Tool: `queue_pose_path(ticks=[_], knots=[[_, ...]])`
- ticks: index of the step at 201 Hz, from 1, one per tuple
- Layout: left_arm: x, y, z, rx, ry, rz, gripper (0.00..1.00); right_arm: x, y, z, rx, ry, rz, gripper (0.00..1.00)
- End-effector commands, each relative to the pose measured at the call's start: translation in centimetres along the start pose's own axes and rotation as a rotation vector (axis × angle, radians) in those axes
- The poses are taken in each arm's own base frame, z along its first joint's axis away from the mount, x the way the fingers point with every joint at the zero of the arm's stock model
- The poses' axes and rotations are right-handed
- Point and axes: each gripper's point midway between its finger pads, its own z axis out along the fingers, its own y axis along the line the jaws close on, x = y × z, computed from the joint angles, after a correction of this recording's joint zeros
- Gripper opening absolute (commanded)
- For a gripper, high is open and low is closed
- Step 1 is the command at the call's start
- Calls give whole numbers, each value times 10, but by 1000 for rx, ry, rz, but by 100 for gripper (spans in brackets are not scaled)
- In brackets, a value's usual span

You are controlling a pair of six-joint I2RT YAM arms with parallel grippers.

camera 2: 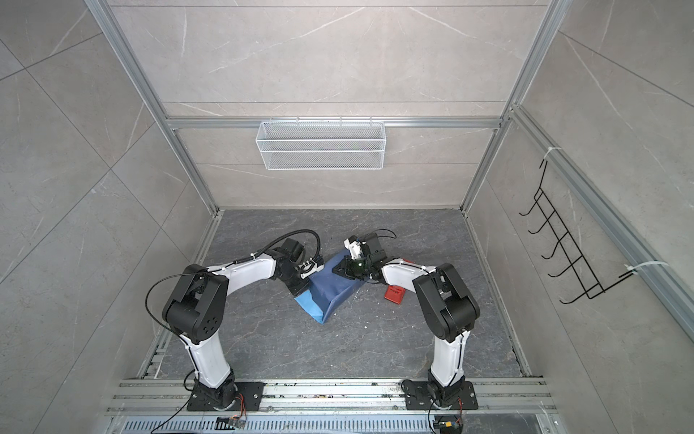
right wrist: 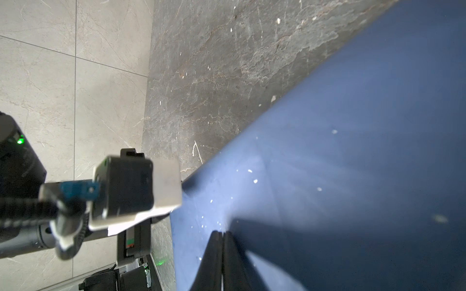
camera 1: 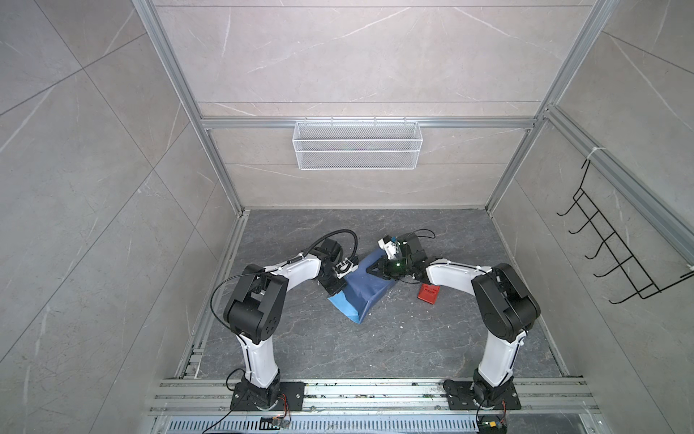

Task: Wrap a gift box in wrapping paper
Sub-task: Fold the wrapping paper for the gift box.

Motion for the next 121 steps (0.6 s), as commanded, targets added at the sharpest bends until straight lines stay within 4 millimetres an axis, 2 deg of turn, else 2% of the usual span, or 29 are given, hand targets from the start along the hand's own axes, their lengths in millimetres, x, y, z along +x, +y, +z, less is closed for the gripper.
queue_pose_path(ticks=[1, 40, 56, 64, 99, 121], knots=[[-14, -1, -19, -28, -71, 8, 32, 49, -49, 1, 176, 136, 94, 9], [-29, -3, -36, -15, -109, 20, 40, 48, -45, 5, 154, 135, 105, 9], [-31, 2, -27, -20, -102, -1, 49, 48, -47, 5, 169, 135, 97, 9], [-29, 6, -19, -31, -78, -5, 51, 48, -47, 5, 169, 135, 103, 9], [-23, 6, -5, -23, -70, -39, 45, 44, -40, 5, 155, 132, 90, 9], [-21, 8, 2, -24, -51, -60, 34, 46, -42, 7, 155, 133, 107, 9]])
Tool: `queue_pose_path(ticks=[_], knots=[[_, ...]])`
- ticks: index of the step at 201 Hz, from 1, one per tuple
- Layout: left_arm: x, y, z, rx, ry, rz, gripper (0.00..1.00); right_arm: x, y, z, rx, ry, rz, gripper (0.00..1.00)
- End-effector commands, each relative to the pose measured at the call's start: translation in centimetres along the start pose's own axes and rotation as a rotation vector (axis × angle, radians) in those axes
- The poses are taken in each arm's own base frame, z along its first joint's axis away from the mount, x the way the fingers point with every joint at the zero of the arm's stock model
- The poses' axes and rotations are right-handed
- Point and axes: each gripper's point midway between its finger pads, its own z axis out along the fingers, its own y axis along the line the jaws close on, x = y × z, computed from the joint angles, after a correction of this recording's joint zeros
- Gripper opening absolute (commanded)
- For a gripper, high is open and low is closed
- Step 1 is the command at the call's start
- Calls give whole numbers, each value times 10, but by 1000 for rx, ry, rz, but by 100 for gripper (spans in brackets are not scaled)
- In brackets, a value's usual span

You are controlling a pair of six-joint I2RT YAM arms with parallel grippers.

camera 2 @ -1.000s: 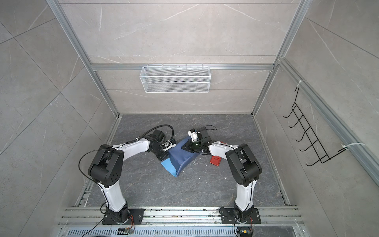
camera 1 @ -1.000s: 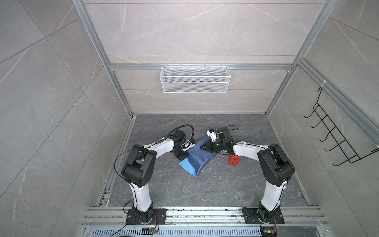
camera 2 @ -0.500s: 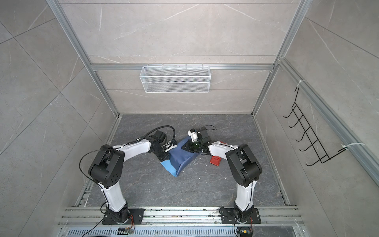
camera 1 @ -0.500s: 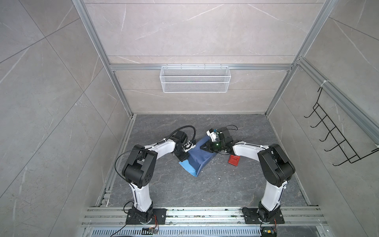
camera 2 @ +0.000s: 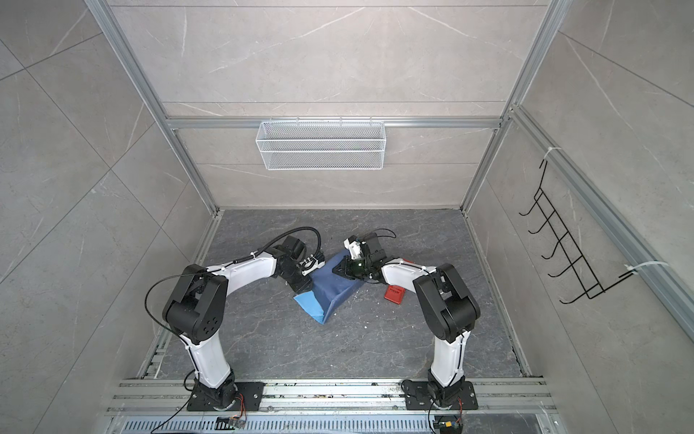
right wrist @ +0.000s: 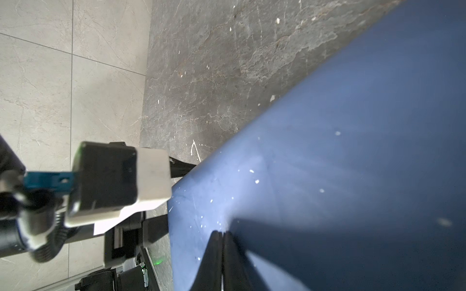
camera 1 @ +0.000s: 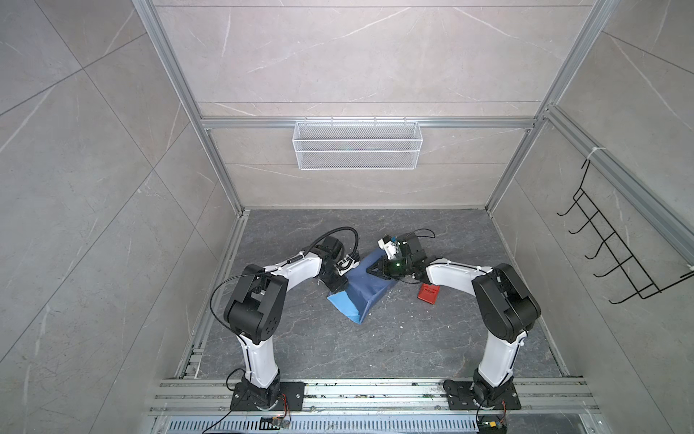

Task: Wrap a gift box in wrapping paper
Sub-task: Fold the wrapping paper for the gift box.

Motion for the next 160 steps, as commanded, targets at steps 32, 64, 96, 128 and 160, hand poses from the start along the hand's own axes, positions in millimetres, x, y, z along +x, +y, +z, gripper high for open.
queue_pose_path(ticks=[32, 64, 96, 128, 160], knots=[[-12, 6, 10, -26, -11, -32, 20, 45, -40, 10, 143, 131, 99, 9], [-14, 6, 16, -39, 20, -61, 18, 48, -39, 11, 133, 136, 108, 9], [-16, -3, 23, -34, 45, -23, 11, 51, -44, 9, 157, 138, 104, 9], [-13, -9, 25, -25, 61, 2, 0, 52, -42, 10, 149, 141, 95, 9], [-13, -7, 18, -52, 51, 8, 6, 52, -41, 9, 145, 141, 103, 9]])
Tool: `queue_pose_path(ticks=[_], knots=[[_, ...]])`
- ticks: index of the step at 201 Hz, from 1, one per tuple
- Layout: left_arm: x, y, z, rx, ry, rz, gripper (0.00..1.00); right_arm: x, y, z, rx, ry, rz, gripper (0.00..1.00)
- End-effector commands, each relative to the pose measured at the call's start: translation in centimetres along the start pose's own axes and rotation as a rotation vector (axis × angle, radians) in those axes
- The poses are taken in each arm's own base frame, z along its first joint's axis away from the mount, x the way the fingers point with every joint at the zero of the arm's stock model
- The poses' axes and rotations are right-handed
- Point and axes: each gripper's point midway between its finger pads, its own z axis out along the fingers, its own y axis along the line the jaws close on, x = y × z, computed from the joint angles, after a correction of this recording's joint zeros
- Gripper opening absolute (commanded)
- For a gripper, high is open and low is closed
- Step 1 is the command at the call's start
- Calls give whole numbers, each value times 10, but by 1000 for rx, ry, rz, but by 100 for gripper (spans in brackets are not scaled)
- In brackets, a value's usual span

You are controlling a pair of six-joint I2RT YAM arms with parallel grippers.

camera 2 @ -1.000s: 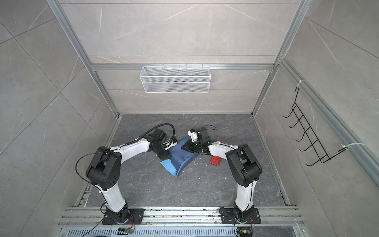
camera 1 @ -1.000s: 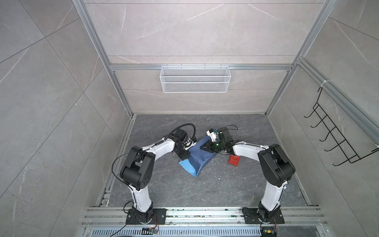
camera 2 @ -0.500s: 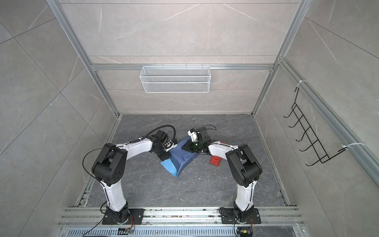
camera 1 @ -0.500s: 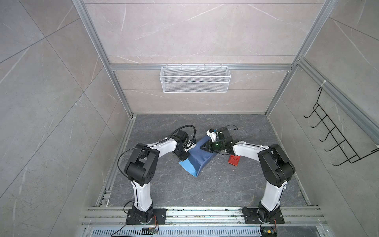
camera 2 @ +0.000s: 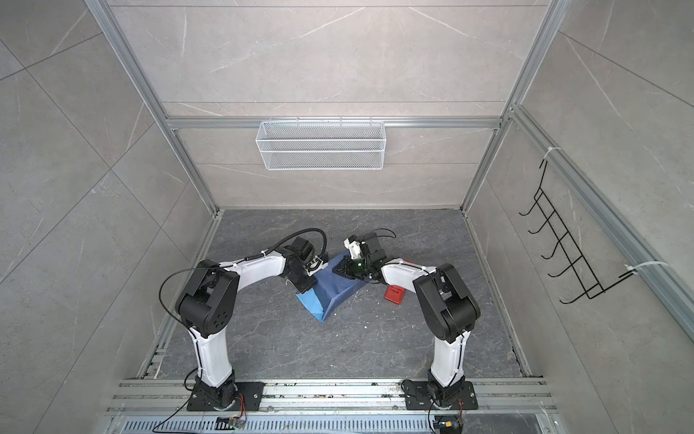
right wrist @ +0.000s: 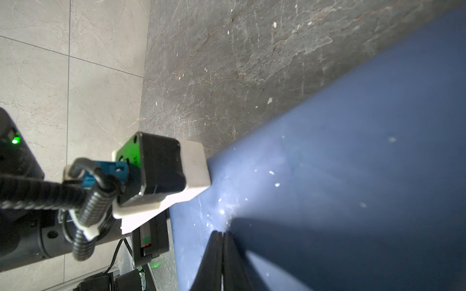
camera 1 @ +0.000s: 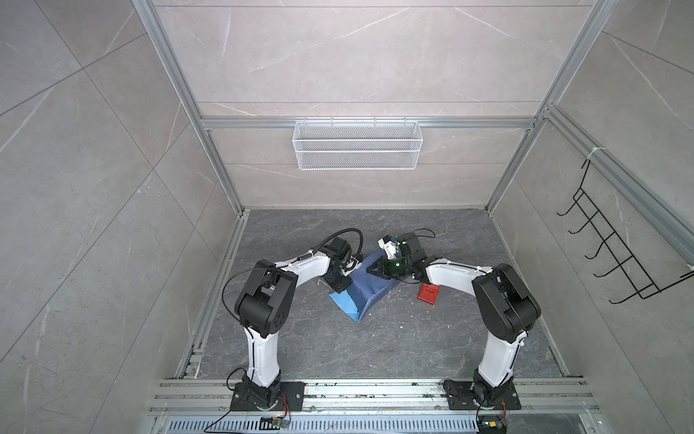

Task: Wrap a gift box in wrapping paper
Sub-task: Fold the wrapping paper for the gift box.

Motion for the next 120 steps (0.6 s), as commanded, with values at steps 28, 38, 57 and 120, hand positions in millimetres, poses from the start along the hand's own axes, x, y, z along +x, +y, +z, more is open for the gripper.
queue_pose_path(ticks=[28, 38, 57, 120], knots=[[-12, -1, -23, -48, -92, 40, 41, 55, -44, 7, 159, 159, 85, 9], [-11, 1, -31, -57, -101, 45, 44, 56, -45, 6, 162, 159, 90, 9], [-5, 8, -45, -65, -108, 53, 45, 56, -42, 7, 146, 163, 97, 9], [7, 7, -30, 28, -81, 76, 30, 55, -41, 6, 146, 160, 86, 9]])
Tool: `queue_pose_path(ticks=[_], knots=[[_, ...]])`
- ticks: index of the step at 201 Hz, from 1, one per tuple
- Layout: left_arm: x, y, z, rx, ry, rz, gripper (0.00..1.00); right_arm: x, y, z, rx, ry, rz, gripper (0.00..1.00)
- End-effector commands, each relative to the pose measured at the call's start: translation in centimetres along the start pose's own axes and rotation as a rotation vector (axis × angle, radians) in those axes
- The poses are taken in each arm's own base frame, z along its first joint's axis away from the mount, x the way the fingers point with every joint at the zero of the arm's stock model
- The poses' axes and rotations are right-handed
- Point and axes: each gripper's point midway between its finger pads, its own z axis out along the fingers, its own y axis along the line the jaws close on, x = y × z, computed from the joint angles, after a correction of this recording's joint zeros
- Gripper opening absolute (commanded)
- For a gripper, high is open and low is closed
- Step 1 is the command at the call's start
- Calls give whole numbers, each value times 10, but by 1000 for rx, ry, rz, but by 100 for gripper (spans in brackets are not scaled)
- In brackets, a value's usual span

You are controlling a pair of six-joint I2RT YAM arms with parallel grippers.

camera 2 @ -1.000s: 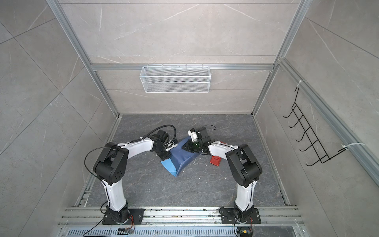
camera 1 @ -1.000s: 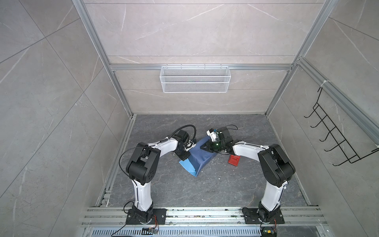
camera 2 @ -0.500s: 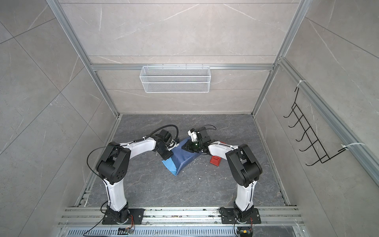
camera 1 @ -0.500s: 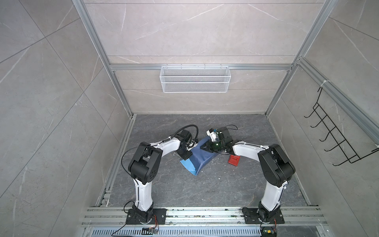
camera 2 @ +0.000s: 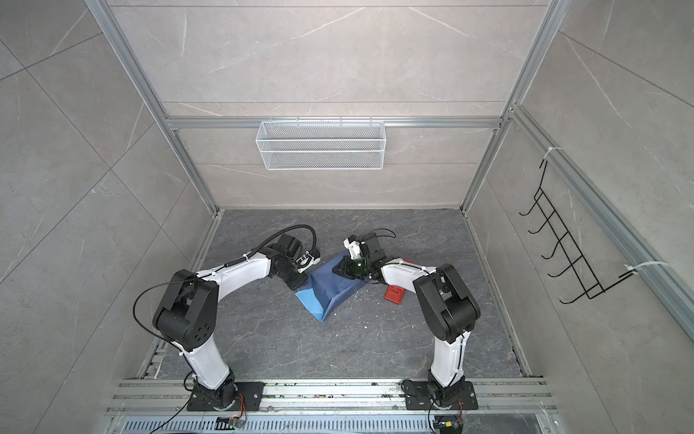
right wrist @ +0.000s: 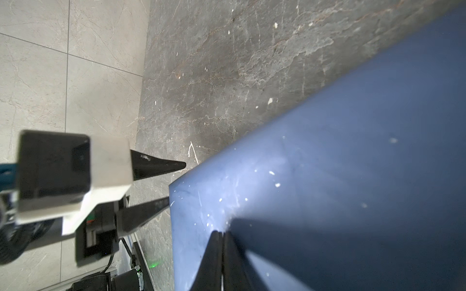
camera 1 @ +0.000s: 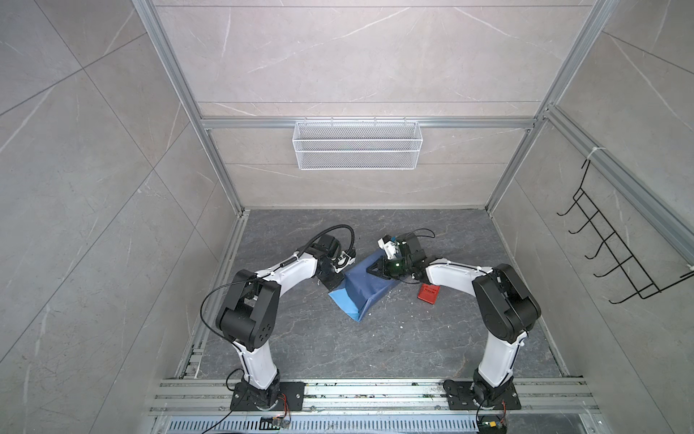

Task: Wrap a gift box in wrapping paper
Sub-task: Fold the wrapping paper for the gift box.

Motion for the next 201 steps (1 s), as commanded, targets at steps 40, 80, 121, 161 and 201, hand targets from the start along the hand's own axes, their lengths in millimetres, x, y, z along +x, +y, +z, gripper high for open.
queue_pose_path(ticks=[40, 80, 121, 161, 201], knots=[[1, -7, 7, 60, 35, 41, 10, 57, -41, 5, 144, 164, 98, 9], [9, -14, 20, 108, 67, 41, 0, 59, -45, 9, 144, 167, 110, 9], [12, -8, 16, 56, 58, 41, 16, 60, -47, 5, 170, 170, 91, 9], [18, 0, 9, -3, 51, 62, 11, 59, -46, 4, 169, 166, 87, 9], [29, -3, 12, 1, 64, 72, 0, 55, -37, 3, 138, 151, 91, 9]])
